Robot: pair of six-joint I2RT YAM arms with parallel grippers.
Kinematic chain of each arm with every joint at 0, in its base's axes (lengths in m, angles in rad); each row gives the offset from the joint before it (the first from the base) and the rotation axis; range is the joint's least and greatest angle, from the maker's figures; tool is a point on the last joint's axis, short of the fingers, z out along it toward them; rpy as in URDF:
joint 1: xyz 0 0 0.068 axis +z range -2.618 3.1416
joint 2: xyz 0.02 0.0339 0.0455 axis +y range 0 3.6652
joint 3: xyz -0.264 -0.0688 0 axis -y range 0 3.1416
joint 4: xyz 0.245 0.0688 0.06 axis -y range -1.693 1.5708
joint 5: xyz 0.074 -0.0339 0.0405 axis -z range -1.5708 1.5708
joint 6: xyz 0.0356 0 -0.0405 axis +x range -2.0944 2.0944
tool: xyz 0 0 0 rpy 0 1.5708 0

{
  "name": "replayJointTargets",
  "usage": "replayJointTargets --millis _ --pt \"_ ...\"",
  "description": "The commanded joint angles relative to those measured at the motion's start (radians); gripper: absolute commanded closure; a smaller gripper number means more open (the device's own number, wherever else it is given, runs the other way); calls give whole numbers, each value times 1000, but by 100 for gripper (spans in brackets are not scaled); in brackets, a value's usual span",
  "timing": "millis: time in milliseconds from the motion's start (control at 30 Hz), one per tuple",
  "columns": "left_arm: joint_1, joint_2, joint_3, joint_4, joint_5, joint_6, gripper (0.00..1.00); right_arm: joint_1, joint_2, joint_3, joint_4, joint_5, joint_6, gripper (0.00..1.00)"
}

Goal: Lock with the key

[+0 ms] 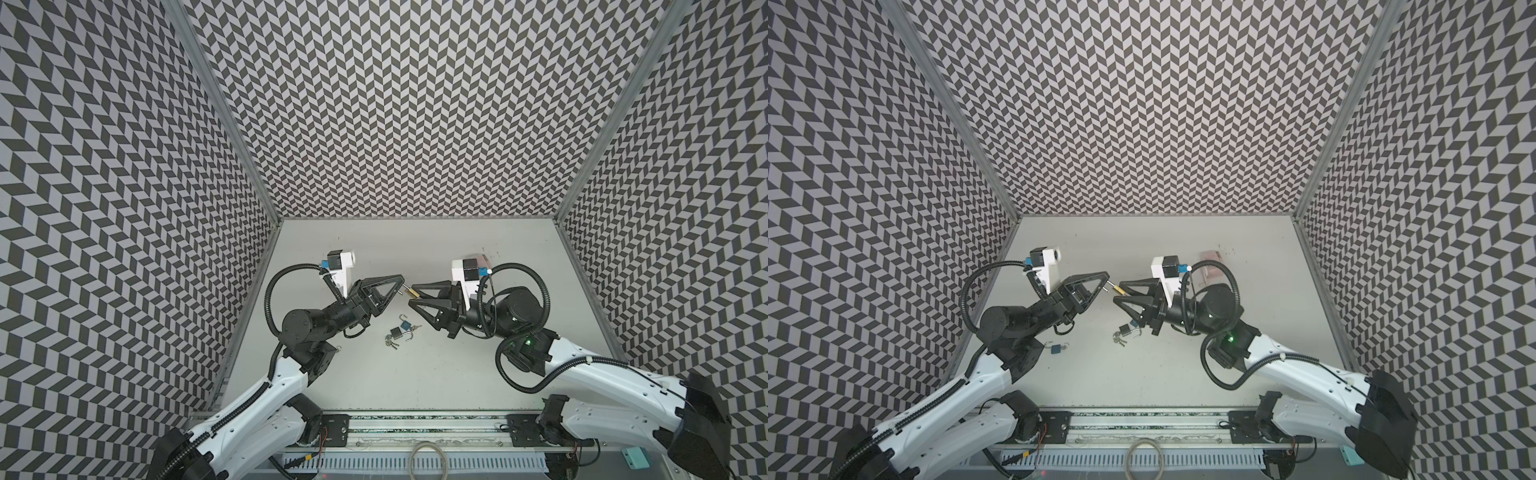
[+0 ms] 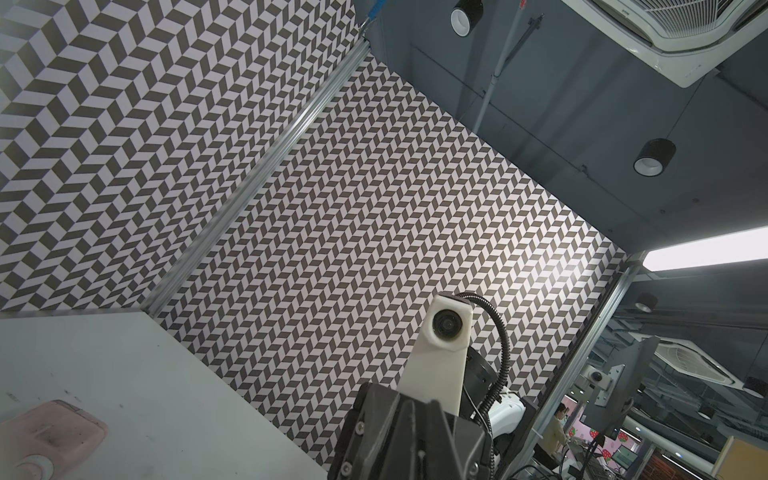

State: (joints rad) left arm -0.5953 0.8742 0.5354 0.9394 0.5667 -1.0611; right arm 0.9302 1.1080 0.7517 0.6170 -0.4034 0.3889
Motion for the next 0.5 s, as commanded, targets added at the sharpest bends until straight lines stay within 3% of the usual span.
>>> replayJointTargets --millis 0,167,367,467 --pt "-4 1 16 70 15 -28 100 9 3 30 26 28 -20 69" --pt "-4 3 16 73 15 -28 100 9 8 32 41 23 -10 73" --pt "-4 4 15 70 13 -29 100 10 6 32 49 20 -7 69" --pt "-4 6 15 69 15 -29 100 9 6 31 55 16 -4 71"
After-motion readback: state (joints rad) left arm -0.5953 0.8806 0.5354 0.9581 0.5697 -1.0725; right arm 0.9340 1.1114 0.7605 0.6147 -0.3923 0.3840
